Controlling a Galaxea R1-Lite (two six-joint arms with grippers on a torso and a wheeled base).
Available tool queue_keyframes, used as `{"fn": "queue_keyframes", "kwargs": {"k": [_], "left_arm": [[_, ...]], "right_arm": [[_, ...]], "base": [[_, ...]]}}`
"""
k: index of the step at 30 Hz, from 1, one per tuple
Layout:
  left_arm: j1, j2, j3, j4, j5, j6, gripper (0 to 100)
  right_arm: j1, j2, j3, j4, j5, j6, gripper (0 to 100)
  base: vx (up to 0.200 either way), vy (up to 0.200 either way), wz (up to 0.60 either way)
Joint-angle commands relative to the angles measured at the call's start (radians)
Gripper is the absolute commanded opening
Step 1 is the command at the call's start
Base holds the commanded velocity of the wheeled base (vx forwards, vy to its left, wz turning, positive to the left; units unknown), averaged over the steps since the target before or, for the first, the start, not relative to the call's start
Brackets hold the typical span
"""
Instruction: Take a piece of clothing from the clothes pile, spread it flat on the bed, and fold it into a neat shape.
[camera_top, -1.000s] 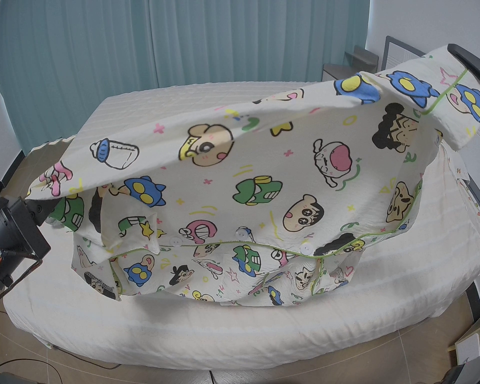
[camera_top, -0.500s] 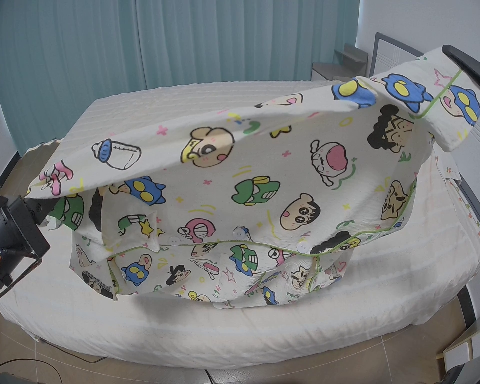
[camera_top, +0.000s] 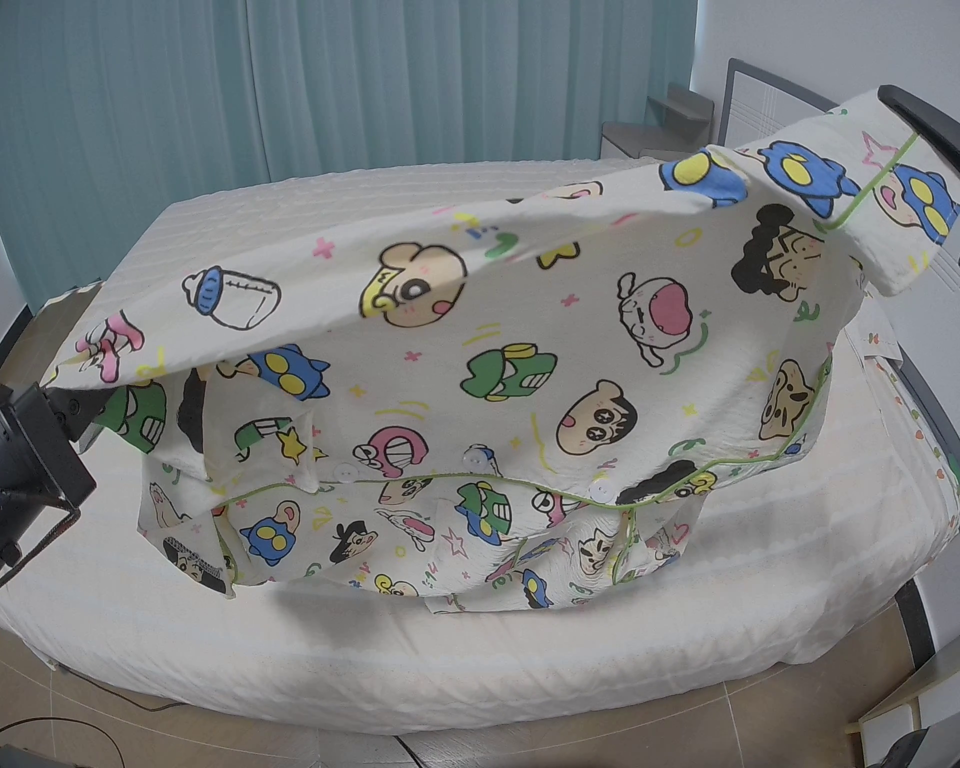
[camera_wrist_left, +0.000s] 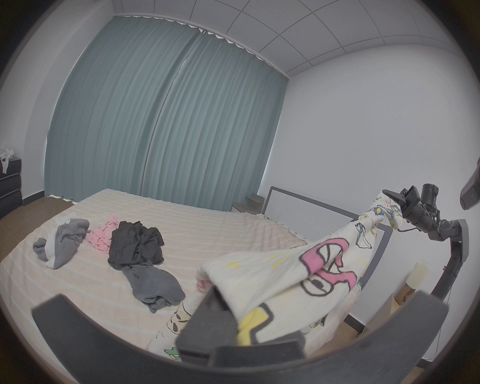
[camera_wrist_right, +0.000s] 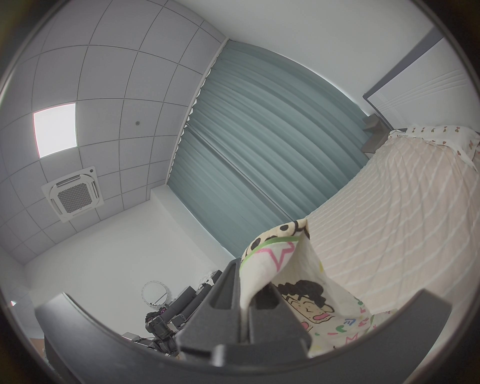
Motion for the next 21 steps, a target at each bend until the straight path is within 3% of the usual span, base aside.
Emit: {"fn": "queue_keyframes", "kwargs": {"k": [1, 17, 21], "left_arm": [[0.0, 0.002, -0.006, 0.0, 0.0, -0.001, 0], [0.0, 0.002, -0.013, 0.0, 0.002, -0.001, 0], [0.0, 0.002, -0.033, 0.0, 0.002, -0.001, 0]], "right_arm": [[-0.001, 0.003, 0.001, -0.001, 0.003, 0.0, 0], [-0.003, 0.003, -0.016, -0.005, 0.001, 0.0, 0], [-0.003, -0.017, -0.018, -0.004, -0.002, -0.037, 0]], "base": [[0.0, -0.2, 0.0], [0.0, -0.2, 0.0], [0.0, -0.2, 0.0]]}}
